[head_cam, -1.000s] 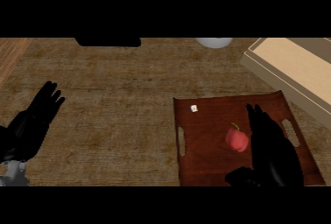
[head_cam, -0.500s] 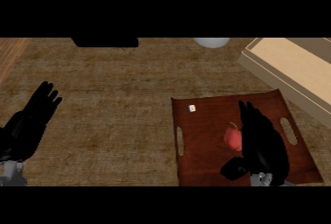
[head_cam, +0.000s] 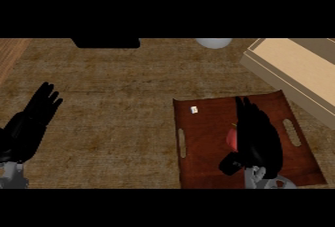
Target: Pick the bell pepper from the tray and place it in the cardboard box
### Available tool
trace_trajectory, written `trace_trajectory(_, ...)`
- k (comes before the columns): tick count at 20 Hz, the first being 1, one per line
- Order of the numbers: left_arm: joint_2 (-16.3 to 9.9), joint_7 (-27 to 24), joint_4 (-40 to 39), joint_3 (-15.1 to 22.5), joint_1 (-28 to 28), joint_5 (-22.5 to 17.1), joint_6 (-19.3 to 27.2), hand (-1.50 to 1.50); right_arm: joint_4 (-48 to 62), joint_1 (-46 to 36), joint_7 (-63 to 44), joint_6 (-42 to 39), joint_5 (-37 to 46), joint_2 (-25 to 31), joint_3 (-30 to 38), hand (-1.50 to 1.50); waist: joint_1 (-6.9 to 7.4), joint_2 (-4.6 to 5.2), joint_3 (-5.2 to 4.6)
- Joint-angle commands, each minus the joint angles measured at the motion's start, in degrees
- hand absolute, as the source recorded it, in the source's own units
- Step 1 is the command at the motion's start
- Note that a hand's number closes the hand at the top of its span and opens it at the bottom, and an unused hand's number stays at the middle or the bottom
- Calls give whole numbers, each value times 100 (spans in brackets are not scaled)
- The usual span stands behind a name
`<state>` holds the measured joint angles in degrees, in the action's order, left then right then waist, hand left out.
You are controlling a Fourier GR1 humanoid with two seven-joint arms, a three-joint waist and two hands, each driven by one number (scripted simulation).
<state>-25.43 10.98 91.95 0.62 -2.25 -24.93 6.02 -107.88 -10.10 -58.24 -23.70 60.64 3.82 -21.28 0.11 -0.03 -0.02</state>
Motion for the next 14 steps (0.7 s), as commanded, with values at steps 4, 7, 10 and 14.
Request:
trace_trajectory(4, 104, 173, 145, -99, 80, 72, -75, 0, 494, -183, -620, -411, 375, -369, -4, -150, 9, -2, 1)
trace_trajectory(7, 85, 345, 386, -120, 31, 141, -15, 0, 622, -249, -485, -545, 373, -341, 254, -150, 9, -3, 3)
trace_trajectory(10, 200, -104, -33, -251, 163, 255, -278, 0, 359, 108, -175, -476, 386, -167, 444, -150, -18, -1, 1)
trace_trajectory(14, 309, -110, -192, -247, -48, 330, -283, 0, 701, -175, -617, -555, 407, -377, 265, -150, -11, 3, 0)
